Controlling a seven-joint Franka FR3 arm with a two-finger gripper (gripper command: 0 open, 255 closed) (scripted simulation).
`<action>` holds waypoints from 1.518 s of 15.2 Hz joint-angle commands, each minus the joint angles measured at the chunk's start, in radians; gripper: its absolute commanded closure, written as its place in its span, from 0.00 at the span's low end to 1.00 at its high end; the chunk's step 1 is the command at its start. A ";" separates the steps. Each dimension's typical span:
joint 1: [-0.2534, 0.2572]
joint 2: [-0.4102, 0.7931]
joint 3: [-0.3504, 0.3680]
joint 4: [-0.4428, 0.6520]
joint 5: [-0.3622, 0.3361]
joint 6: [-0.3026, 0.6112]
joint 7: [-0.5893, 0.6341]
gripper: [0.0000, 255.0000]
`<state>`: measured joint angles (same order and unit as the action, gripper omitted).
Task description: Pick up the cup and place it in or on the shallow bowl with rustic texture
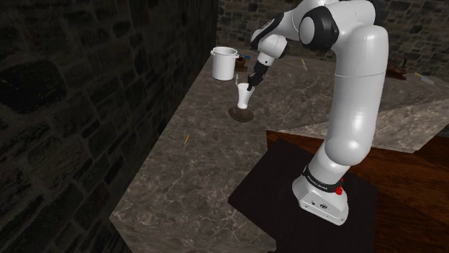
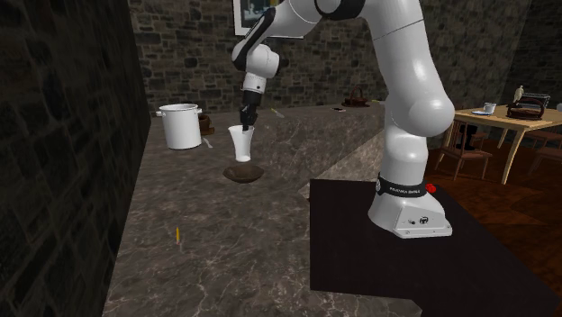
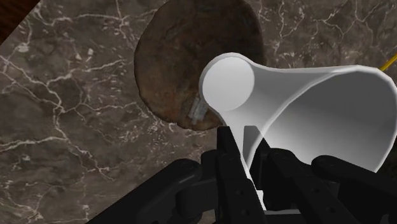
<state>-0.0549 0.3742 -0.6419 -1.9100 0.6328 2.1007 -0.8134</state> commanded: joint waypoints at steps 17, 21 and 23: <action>-0.027 0.083 0.039 -0.023 0.081 0.076 -0.072 0.00; -0.027 0.083 0.039 -0.023 0.081 0.076 -0.072 0.00; -0.025 0.062 0.027 -0.019 0.060 0.056 -0.060 0.00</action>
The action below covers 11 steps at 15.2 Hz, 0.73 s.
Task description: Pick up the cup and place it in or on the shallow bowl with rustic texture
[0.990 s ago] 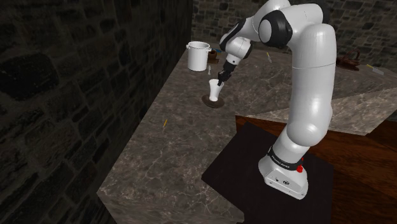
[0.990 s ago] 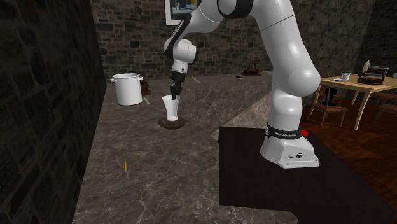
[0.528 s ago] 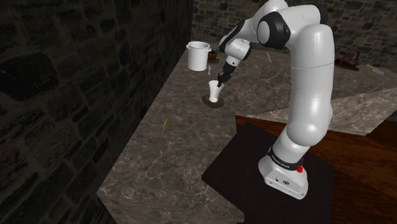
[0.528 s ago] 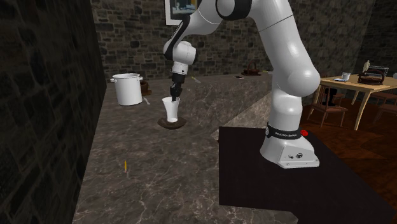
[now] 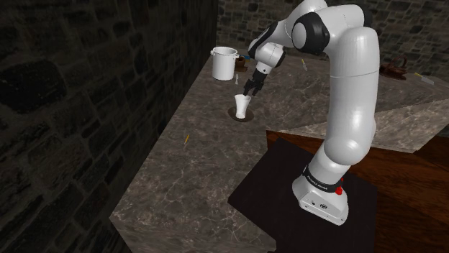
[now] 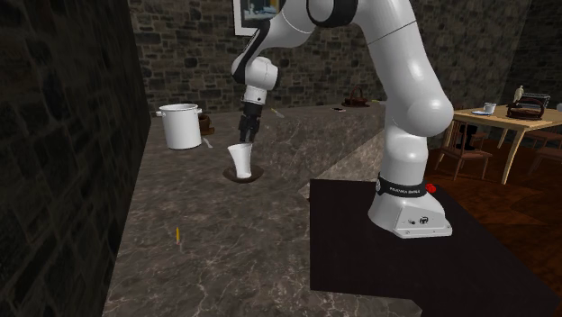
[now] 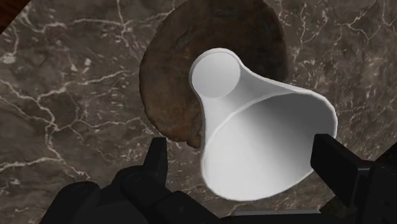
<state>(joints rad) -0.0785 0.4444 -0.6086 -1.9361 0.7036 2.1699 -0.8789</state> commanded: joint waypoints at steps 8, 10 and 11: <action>0.002 -0.061 -0.038 0.027 -0.065 -0.074 0.036 0.00; 0.002 -0.061 -0.038 0.027 -0.065 -0.074 0.036 0.00; 0.002 -0.061 -0.038 0.027 -0.065 -0.074 0.036 0.00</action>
